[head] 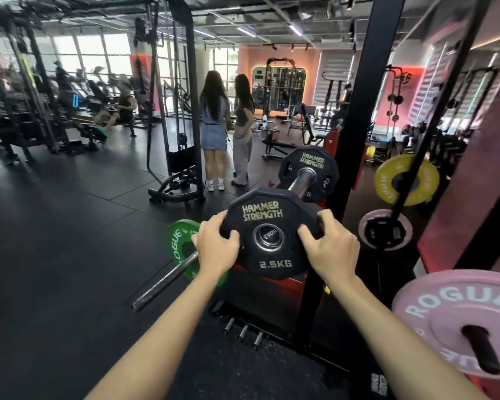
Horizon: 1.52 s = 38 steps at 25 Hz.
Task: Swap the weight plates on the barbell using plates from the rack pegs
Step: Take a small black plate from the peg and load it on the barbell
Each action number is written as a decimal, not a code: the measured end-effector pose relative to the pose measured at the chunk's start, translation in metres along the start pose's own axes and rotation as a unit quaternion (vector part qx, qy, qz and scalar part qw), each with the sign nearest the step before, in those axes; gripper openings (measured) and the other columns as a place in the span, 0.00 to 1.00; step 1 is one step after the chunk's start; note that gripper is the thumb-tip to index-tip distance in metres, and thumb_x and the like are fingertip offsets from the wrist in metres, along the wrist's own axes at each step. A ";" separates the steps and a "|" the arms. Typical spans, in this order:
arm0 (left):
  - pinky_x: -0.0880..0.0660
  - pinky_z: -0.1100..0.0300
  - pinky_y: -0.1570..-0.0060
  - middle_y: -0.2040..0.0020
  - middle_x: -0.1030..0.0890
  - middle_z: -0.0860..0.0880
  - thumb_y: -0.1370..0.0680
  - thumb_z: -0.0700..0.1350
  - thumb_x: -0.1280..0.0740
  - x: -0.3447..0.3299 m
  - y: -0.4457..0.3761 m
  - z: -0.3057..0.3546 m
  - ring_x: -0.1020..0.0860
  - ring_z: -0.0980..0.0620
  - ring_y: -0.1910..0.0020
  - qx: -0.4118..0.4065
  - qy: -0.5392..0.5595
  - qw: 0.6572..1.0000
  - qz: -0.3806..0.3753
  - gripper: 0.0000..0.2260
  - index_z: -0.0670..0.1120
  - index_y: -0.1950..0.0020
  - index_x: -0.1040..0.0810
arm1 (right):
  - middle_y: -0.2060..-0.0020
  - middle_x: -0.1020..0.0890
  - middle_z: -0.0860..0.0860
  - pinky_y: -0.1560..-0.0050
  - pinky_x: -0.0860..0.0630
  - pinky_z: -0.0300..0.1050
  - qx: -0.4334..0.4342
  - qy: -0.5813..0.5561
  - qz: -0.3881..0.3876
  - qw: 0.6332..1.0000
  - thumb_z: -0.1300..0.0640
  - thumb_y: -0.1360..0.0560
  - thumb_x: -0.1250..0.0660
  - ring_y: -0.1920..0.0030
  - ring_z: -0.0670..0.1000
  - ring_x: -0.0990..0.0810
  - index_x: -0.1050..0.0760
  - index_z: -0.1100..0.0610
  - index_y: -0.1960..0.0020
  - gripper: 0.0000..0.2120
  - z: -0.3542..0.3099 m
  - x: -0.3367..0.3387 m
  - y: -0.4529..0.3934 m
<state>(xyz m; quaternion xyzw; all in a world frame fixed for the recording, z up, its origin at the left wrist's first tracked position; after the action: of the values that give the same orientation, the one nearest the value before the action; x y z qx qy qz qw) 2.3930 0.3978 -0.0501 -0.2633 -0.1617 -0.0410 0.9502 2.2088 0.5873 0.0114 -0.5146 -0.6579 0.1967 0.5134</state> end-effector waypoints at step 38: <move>0.31 0.49 0.49 0.63 0.26 0.57 0.29 0.70 0.33 -0.043 -0.085 0.021 0.26 0.51 0.57 -0.216 -0.022 0.957 -0.190 0.23 0.53 0.47 0.25 | 0.50 0.22 0.59 0.56 0.28 0.55 -0.174 0.235 -0.020 0.956 0.39 0.24 0.37 0.49 0.63 0.23 0.31 0.60 0.42 0.26 -0.010 -0.016 0.003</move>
<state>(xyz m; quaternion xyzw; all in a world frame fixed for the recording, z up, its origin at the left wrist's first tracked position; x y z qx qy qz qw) 2.3322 0.3351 -0.0063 -0.4276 -0.2171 -0.2493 0.8414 2.2184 0.5712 0.0056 -0.6147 -0.5531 -0.0572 0.5595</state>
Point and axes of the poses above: each hand's wrist, its own y-axis away from the middle knuckle, its own x-axis out of the back of the hand, z = x × y, the point moved 9 cm from there along -y, towards the middle knuckle
